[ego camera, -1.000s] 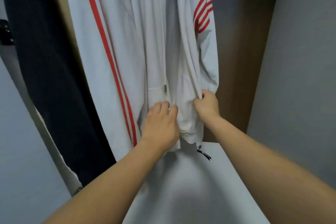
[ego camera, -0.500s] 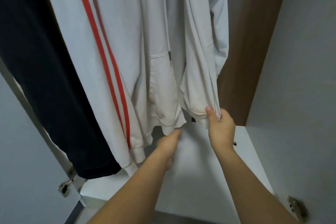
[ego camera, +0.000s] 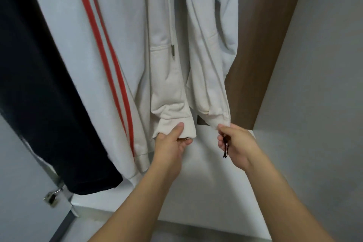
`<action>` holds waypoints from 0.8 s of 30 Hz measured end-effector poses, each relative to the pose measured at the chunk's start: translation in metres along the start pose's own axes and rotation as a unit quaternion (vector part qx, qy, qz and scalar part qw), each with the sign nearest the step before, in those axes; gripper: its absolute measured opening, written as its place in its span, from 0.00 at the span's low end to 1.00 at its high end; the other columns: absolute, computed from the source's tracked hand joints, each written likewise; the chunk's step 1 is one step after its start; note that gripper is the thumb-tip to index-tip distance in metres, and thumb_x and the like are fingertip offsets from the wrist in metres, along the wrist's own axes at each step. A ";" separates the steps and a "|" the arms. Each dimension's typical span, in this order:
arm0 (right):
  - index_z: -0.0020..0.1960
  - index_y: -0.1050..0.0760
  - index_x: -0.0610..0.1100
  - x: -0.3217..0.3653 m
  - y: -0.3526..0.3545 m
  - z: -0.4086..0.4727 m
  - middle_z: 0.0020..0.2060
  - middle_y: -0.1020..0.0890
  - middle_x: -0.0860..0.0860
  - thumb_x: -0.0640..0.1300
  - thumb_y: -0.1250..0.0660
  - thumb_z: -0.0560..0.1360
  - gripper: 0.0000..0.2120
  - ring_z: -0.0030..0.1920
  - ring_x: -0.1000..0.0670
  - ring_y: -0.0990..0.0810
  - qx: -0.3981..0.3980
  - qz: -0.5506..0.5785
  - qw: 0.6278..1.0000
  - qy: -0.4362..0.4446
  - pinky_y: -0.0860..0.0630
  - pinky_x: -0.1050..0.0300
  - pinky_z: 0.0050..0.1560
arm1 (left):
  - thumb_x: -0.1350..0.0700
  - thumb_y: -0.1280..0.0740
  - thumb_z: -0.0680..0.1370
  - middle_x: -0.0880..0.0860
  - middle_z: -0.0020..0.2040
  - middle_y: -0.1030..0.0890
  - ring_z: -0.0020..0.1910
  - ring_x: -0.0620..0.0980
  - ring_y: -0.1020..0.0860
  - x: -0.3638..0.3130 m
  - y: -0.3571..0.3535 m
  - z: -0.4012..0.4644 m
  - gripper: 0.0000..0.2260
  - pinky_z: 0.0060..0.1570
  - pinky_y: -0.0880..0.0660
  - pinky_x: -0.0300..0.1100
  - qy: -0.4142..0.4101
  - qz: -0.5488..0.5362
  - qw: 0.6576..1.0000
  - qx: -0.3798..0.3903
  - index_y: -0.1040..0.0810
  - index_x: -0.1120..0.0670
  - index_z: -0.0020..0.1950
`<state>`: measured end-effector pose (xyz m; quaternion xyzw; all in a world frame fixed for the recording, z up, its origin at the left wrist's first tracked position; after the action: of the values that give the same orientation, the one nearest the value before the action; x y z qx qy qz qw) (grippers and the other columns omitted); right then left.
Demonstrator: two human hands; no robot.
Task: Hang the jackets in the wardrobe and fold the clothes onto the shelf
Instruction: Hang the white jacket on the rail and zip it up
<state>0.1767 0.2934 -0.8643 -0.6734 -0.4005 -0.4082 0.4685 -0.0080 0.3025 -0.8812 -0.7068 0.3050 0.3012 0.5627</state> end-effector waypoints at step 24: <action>0.48 0.23 0.39 -0.028 -0.041 -0.098 0.36 0.18 0.44 0.35 0.29 0.66 0.11 0.31 0.49 0.23 0.090 0.142 0.963 -0.211 0.25 0.61 0.33 | 0.49 0.33 0.78 0.53 0.39 0.16 0.29 0.48 0.22 -0.018 0.026 -0.020 0.12 0.31 0.29 0.39 0.208 -0.033 0.976 0.064 0.29 0.56 0.43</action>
<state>0.1120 0.2053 -0.8552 -0.7493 -0.4255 -0.1481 0.4853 -0.0379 0.2802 -0.8796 -0.7263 0.4101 0.1091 0.5407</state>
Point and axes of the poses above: each hand's wrist, its own z-axis towards the middle knuckle, its own y-axis out of the back of the hand, x = y × z, the point moved 8 cm from there along z, towards the middle knuckle
